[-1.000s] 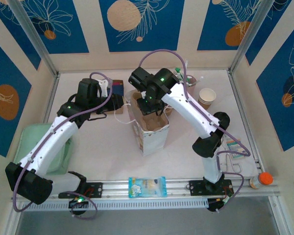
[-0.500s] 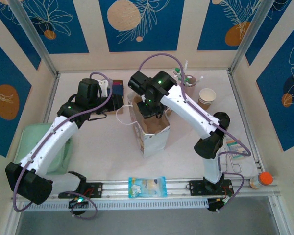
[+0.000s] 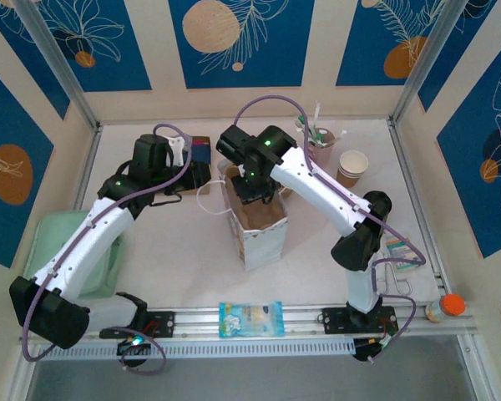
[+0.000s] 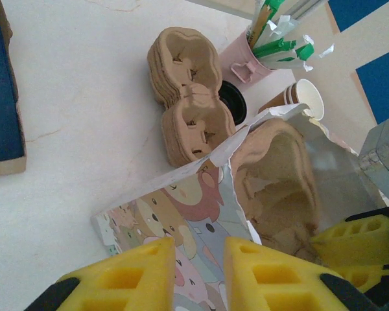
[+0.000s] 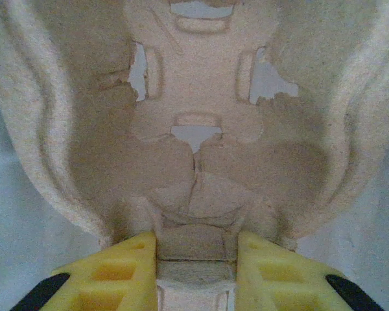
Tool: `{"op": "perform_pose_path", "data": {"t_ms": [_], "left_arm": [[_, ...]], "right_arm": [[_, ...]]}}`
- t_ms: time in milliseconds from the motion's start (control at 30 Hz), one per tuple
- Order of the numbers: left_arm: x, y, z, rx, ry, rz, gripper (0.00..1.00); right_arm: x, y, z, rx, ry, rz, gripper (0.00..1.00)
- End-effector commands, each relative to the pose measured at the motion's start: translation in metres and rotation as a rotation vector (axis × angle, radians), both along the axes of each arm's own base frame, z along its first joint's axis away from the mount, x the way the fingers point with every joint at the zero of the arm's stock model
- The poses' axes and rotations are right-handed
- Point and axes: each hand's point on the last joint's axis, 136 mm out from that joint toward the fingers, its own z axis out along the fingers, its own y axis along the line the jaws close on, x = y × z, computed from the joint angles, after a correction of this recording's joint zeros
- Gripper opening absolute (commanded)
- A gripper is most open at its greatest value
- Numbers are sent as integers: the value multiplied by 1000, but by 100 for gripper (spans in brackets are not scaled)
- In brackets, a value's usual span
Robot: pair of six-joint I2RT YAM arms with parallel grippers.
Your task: Pack the takeout coffee
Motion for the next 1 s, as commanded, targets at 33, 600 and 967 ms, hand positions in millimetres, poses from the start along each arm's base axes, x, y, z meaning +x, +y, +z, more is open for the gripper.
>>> {"op": "perform_pose_path", "data": {"t_ms": [33,600,967], "left_arm": [[0,4,8,-21,-29,11,26],[-1,5,7,-17,-31,15,26],[-1,6,7,-11,-33,18,26]], "right_arm": [[0,-2,4,48,2,-28,28],[-12,-7,-9,6,19,-36,27],[-19,-10,22,38,-26,-25,27]]}}
